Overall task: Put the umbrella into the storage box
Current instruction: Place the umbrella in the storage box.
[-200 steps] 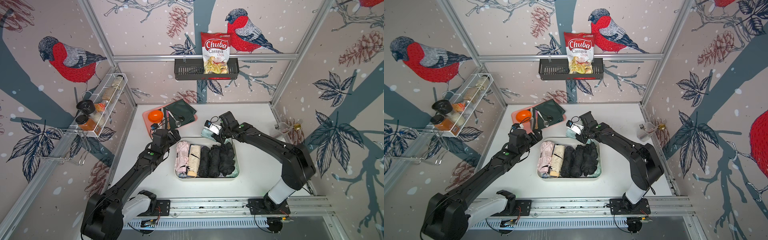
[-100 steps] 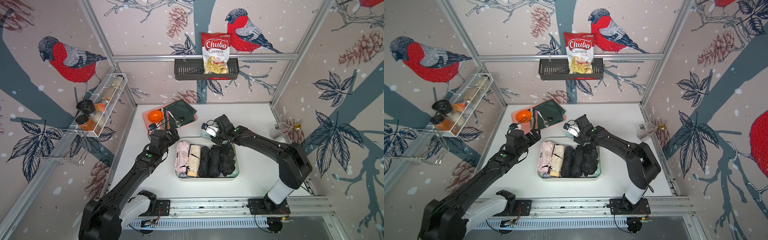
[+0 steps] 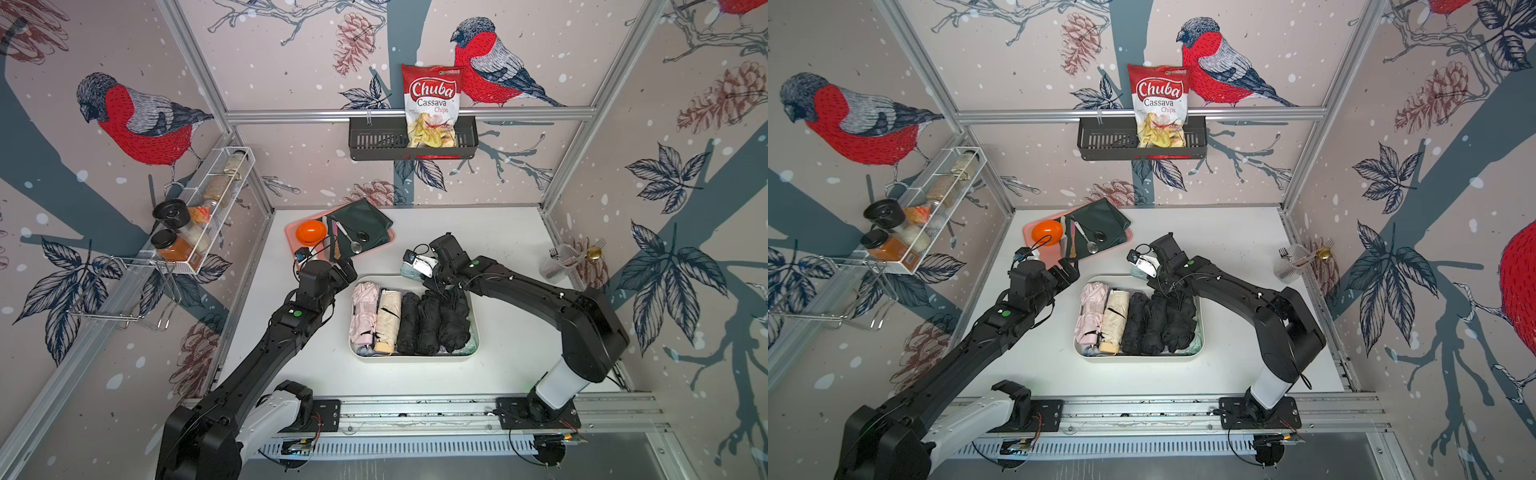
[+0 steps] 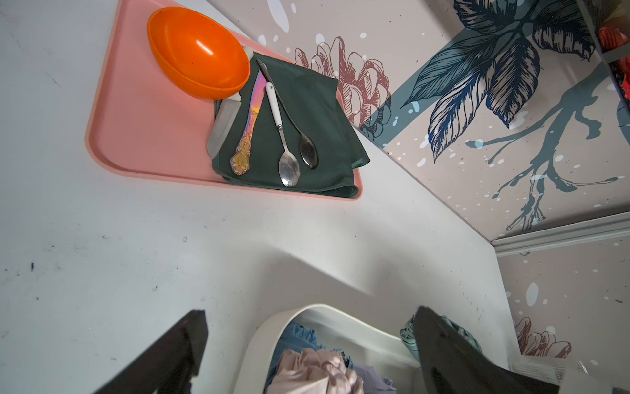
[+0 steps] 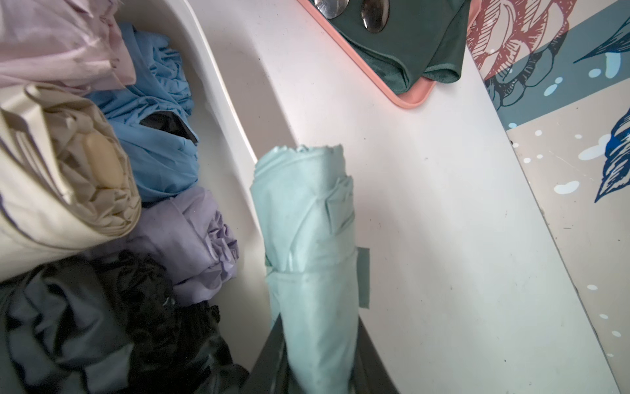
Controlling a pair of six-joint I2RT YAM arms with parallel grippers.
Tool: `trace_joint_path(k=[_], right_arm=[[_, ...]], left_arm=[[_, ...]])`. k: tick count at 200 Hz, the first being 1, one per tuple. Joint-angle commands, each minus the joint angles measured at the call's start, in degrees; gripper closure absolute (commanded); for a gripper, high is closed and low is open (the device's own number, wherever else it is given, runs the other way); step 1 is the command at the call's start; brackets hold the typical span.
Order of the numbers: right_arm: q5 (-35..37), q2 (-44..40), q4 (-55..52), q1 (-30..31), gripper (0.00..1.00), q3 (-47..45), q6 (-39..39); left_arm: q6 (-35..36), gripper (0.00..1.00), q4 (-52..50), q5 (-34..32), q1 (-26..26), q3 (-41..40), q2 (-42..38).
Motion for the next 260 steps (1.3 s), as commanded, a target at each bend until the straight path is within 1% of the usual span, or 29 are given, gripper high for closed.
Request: trace_joint_path(k=[1, 42, 53, 67, 79, 88, 115, 141, 165, 172, 178, 194, 203, 208, 219, 229, 236, 260], right_arm=[[-0.58, -0.55, -3.94, 0.97, 0.7, -0.49, 1.37], [-0.16, -2.71, -2.45, 2.19, 0.64, -2.38, 0.04], [0.35, -2.44, -2.16, 2.32, 0.56, -2.38, 0.11], [1.17, -1.86, -1.85, 2.36, 0.53, -2.3, 0.28], [1.71, -1.14, -1.66, 2.36, 0.45, -2.03, 0.6], [1.72, -0.8, -1.54, 2.34, 0.43, -1.82, 0.73], [0.55, -0.62, -0.63, 2.41, 0.42, -1.35, 1.16], [-0.03, -1.7, -0.1, 2.65, 0.49, -0.25, 2.59], [2.34, -5.18, 2.03, 2.89, 0.48, 0.18, 5.47], [3.84, -6.73, 3.35, 2.89, 0.46, -0.19, 6.8], [5.46, -7.91, 4.89, 2.74, 0.41, -0.58, 8.02], [9.77, -10.44, 6.74, 2.25, 0.25, -0.8, 12.04], [12.03, -11.57, 7.45, 1.48, 0.22, -0.81, 15.17], [12.91, -12.16, 7.41, 0.78, 0.2, -0.72, 17.18], [15.62, -13.43, 7.54, -0.76, 0.12, -1.15, 21.87], [17.62, -14.88, 7.78, -2.85, 0.08, -2.35, 26.39], [18.53, -16.16, 8.08, -4.72, 0.0, -3.8, 29.34], [19.74, -22.03, 10.74, -11.51, 0.0, -11.27, 36.95]], left_arm=[[-0.01, 0.02, 1.41, -0.23, 0.07, 0.35, 0.54], [0.29, 0.03, 1.95, 1.42, 0.18, 1.77, 2.02], [0.29, 0.03, 2.03, 2.01, 0.21, 1.99, 2.3], [0.21, 0.02, 2.09, 2.76, 0.21, 2.3, 2.73], [0.11, 0.02, 2.07, 3.06, 0.21, 2.33, 3.07], [0.1, 0.02, 2.12, 3.25, 0.17, 2.43, 3.42], [0.12, 0.02, 2.2, 3.8, 0.16, 2.41, 4.3], [0.2, 0.02, 2.27, 4.26, 0.17, 2.52, 4.87], [0.81, 0.02, 2.34, 3.79, 0.18, 2.51, 5.11], [1.07, 0.02, 2.25, 3.25, 0.21, 2.47, 5.19], [1.3, 0.02, 2.13, 2.7, 0.28, 2.6, 5.26], [2.13, 0.02, 2.12, 1.45, 0.86, 2.78, 5.31], [2.59, 0.02, 2.43, 0.55, 1.36, 2.85, 5.55], [2.94, 0.02, 2.74, 0.02, 1.7, 2.82, 5.58], [3.84, 0.02, 3.61, -1.32, 2.48, 2.85, 5.66], [5.23, 0.02, 4.82, -3.06, 3.21, 2.64, 5.81], [6.7, 0.02, 5.86, -4.82, 3.63, 2.33, 5.92], [12.26, 0.02, 11.03, -11.88, 4.81, 0.62, 6.07]])
